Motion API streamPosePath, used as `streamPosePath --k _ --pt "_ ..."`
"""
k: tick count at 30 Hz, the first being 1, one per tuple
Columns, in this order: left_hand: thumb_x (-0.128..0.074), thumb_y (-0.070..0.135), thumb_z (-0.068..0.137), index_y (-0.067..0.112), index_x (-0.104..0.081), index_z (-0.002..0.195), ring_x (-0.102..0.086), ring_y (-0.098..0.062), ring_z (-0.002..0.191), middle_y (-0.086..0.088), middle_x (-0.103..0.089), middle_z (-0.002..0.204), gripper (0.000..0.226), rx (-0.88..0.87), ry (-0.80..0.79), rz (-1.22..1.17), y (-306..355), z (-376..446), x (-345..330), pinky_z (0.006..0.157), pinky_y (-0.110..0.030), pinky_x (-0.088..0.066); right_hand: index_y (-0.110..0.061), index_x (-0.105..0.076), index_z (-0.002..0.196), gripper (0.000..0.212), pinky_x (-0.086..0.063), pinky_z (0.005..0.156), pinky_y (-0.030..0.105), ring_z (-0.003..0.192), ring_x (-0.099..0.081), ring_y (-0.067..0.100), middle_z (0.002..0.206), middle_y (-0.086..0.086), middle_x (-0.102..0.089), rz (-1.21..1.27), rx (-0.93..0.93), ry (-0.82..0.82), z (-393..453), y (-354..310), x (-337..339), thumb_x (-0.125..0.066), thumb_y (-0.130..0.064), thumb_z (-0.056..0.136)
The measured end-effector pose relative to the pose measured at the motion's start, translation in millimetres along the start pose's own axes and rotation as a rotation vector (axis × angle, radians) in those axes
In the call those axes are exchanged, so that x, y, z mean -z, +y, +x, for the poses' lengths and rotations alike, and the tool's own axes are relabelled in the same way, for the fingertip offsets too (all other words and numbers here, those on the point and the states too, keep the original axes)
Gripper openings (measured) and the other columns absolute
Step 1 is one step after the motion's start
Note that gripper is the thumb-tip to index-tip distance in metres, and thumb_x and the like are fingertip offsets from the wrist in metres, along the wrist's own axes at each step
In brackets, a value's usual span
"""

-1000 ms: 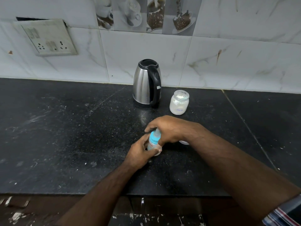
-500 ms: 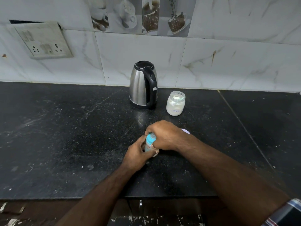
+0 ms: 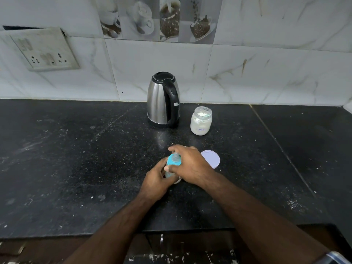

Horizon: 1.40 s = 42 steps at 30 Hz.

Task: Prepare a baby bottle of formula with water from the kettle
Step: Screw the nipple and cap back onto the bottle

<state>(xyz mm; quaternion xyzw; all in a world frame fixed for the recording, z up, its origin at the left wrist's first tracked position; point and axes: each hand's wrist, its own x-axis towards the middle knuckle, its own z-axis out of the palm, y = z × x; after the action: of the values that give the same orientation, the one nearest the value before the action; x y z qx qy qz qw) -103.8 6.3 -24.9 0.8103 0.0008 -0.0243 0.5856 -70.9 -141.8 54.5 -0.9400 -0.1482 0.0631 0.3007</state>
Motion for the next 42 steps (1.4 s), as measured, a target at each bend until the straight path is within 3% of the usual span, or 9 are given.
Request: streamPosePath --k 4,8,11,17,22,28,33,38,42 --pt "-0.085 0.020 0.082 0.040 -0.064 0.131 -0.068 0.009 0.104 0.027 -0.073 0.114 0.056 -0.010 -0.003 -0.030 -4 5 -2 0.088 -0.010 -0.051 -0.032 -0.055 0.141 0.073 -0.053 0.096 0.025 0.114 -0.064 0.003 0.123 -0.013 -0.066 0.450 -0.034 -0.070 -1 20 2 -0.089 -0.027 0.078" --pt "-0.088 0.013 0.081 0.040 -0.060 0.129 -0.066 0.007 0.114 0.031 -0.070 0.121 0.062 -0.019 -0.010 -0.066 -9 7 -5 0.100 -0.014 -0.050 -0.020 -0.069 0.120 0.022 -0.055 0.075 0.021 0.090 -0.070 0.005 0.105 -0.006 -0.079 0.779 -0.234 0.007 10 49 25 -0.065 -0.031 0.101" --pt "-0.089 0.017 0.080 0.040 -0.059 0.132 -0.067 0.003 0.117 0.028 -0.071 0.124 0.064 -0.013 -0.003 -0.083 -12 8 -6 0.103 -0.020 -0.050 -0.016 -0.071 0.120 0.027 -0.054 0.084 0.025 0.093 -0.072 0.011 0.108 0.002 -0.078 0.508 -0.330 0.205 25 67 34 -0.071 -0.030 0.096" --pt "-0.089 0.020 0.080 0.050 -0.057 0.127 -0.065 0.009 0.115 0.034 -0.069 0.121 0.064 -0.009 0.002 -0.054 -10 6 -4 0.094 -0.011 -0.051 -0.022 -0.047 0.153 0.079 -0.041 0.111 0.030 0.134 -0.054 0.020 0.152 0.004 -0.054 0.003 -0.143 -0.096 51 55 14 -0.083 -0.024 0.082" --pt "-0.089 0.023 0.080 0.045 -0.057 0.133 -0.064 0.013 0.112 0.034 -0.068 0.121 0.065 -0.003 -0.001 -0.051 -9 4 -3 0.083 -0.004 -0.050 -0.022 -0.059 0.143 0.060 -0.041 0.109 0.029 0.132 -0.056 0.018 0.147 0.000 -0.060 -0.048 -0.069 -0.157 57 53 4 -0.079 -0.026 0.087" --pt "-0.089 0.021 0.080 0.046 -0.056 0.132 -0.064 0.010 0.116 0.035 -0.067 0.124 0.066 -0.014 -0.004 -0.062 -11 6 -4 0.096 -0.009 -0.049 -0.022 -0.074 0.117 0.025 -0.054 0.094 0.035 0.108 -0.068 0.017 0.119 -0.001 -0.074 -0.005 -0.096 -0.149 53 54 -1 -0.068 -0.020 0.093" --pt "-0.089 0.021 0.079 0.044 -0.058 0.131 -0.066 0.004 0.119 0.028 -0.070 0.125 0.065 -0.013 -0.011 -0.097 -14 8 -5 0.100 -0.017 -0.050 -0.024 -0.073 0.103 0.021 -0.061 0.064 0.028 0.087 -0.071 0.015 0.110 0.002 -0.071 0.410 -0.245 -0.125 48 44 11 -0.066 -0.009 0.090" --pt "-0.087 0.042 0.070 0.052 -0.055 0.130 -0.066 0.008 0.115 0.035 -0.068 0.122 0.069 0.008 -0.018 -0.118 -8 4 -3 0.079 -0.008 -0.054 -0.023 -0.072 0.111 0.041 -0.061 0.092 0.039 0.111 -0.069 0.023 0.122 0.010 -0.068 0.797 -0.280 -0.266 34 33 43 -0.058 0.005 0.085" --pt "-0.088 0.036 0.074 0.045 -0.055 0.137 -0.067 0.005 0.114 0.032 -0.069 0.122 0.072 0.015 -0.024 -0.123 -7 4 -2 0.074 -0.010 -0.056 -0.022 -0.072 0.119 0.032 -0.056 0.102 0.043 0.120 -0.066 0.021 0.130 0.006 -0.067 0.940 -0.261 -0.166 27 21 55 -0.054 -0.006 0.098"
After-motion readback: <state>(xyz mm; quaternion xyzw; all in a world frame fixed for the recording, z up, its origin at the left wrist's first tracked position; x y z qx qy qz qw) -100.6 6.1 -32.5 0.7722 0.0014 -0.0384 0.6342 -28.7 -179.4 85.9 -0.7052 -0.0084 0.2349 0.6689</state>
